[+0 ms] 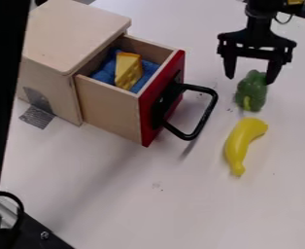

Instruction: Move the green object to the top of the drawer

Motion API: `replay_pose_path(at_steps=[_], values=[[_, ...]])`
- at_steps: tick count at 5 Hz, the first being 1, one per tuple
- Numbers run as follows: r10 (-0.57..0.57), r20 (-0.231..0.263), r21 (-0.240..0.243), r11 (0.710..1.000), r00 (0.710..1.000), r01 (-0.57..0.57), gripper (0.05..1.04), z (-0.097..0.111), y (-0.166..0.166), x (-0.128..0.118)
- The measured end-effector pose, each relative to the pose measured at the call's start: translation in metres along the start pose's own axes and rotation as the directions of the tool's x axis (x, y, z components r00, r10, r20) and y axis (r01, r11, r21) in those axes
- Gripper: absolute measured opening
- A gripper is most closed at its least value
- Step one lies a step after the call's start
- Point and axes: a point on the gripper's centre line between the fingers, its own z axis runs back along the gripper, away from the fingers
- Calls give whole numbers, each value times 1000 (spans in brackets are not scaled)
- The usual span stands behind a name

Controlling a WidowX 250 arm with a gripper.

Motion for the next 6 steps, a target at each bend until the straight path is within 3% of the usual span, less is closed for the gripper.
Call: replay_pose_path(at_steps=[1, 3, 4, 5, 6], values=[[-7, 6, 8, 1000, 1000, 7, 998, -13, -2, -2], [-47, -18, 4, 999, 999, 47, 843, -22, -2, -8], [-135, 1, -14, 991, 991, 135, 843, 14, -8, 2], [-235, 36, 22, 972, 971, 234, 843, 70, -3, 13], [-265, 28, 38, 964, 964, 264, 843, 106, 24, 10]])
